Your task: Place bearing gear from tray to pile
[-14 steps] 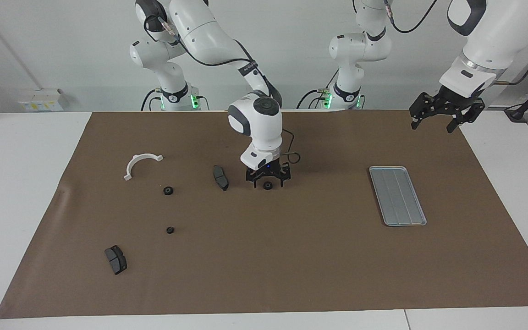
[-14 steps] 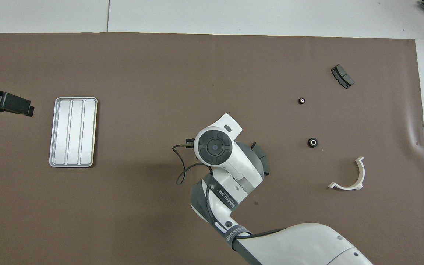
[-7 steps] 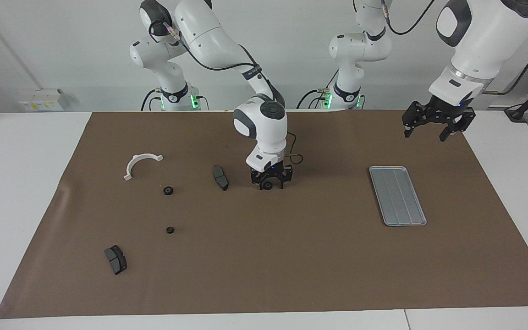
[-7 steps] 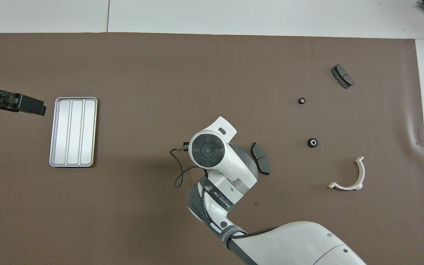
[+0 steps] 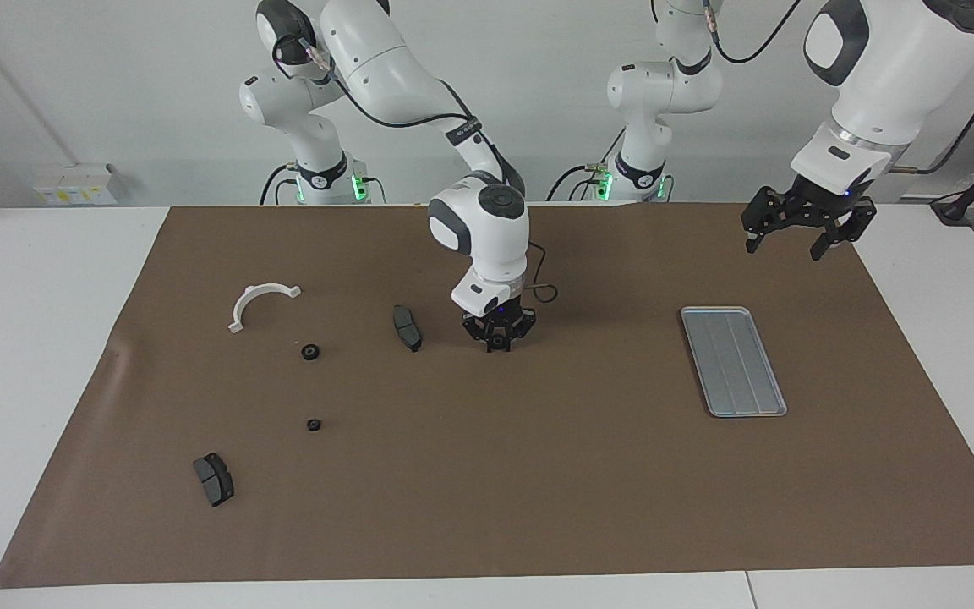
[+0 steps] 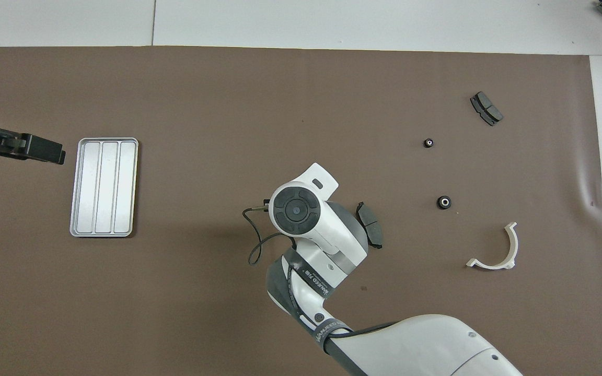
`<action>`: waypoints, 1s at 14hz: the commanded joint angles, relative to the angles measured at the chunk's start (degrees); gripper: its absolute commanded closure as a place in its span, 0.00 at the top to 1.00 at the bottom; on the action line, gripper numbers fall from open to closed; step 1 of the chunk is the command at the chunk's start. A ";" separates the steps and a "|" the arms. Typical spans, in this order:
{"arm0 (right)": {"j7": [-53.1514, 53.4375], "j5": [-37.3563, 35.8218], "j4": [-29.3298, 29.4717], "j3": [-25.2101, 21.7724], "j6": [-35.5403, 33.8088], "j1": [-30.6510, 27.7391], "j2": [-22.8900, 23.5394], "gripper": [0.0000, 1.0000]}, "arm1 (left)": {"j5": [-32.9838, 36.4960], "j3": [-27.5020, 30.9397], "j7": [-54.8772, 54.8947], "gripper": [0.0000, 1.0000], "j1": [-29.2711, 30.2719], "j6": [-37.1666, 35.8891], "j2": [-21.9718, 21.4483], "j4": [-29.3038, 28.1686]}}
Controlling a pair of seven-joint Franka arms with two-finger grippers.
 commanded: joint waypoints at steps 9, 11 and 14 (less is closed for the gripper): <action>-20.40 -1.04 -11.56 0.13 -2.00 -20.52 -15.50 0.11 | 1.53 0.96 -1.71 1.00 2.19 3.59 -3.60 -5.41; -26.30 -1.04 -12.17 0.13 -1.30 -24.83 -15.50 0.11 | 2.06 0.96 -1.45 1.00 3.50 3.32 -3.51 -5.06; -34.56 -0.42 -15.41 0.13 2.72 -30.81 -15.42 0.11 | 2.15 0.96 2.06 1.00 5.43 3.24 -3.51 -5.06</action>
